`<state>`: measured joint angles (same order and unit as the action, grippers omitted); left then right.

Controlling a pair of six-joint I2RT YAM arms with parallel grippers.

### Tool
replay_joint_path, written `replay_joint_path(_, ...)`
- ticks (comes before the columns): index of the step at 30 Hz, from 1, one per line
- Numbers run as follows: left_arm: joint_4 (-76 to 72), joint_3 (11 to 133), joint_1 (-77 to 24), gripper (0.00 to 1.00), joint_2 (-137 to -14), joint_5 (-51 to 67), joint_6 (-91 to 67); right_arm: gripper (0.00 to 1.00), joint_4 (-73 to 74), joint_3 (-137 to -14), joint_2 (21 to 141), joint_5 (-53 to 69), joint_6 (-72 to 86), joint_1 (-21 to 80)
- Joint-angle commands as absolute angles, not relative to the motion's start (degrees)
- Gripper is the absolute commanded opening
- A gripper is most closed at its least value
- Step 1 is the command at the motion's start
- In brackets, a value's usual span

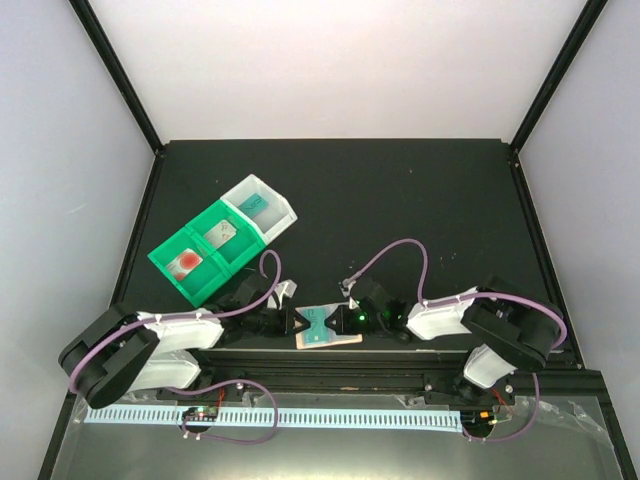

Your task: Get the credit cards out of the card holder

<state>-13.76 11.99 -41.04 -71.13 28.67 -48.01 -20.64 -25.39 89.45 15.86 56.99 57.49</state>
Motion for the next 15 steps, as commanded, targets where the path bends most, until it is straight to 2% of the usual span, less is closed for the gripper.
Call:
replay_joint_path(1, -9.99, 11.17, -41.57, 0.08, -69.47, 26.72, -47.69, 0.01, -22.97, -23.74, 87.83, 15.47, 57.15, 57.83)
replay_joint_path(6, -7.67, 11.12, -41.57, 0.15, -65.94, 25.14, -47.58, 0.01, -23.04, -22.32, 86.07, 14.71, 57.58, 57.83)
replay_joint_path(9, -8.25, 10.39, -41.57, 0.15, -65.98, 24.68, -47.46, 0.01, -22.22, -22.18, 85.32, 14.3, 57.46, 57.81)
replay_joint_path(11, -9.31, 10.14, -41.58, 0.11, -66.82, 25.45, -47.7, 0.01, -21.43, -22.76, 85.33, 14.35, 57.19, 57.83)
replay_joint_path(15, -9.35, 10.54, -41.62, 0.03, -68.67, 25.92, -47.72, 0.09, -21.86, -23.97, 86.22, 15.69, 57.21, 57.83)
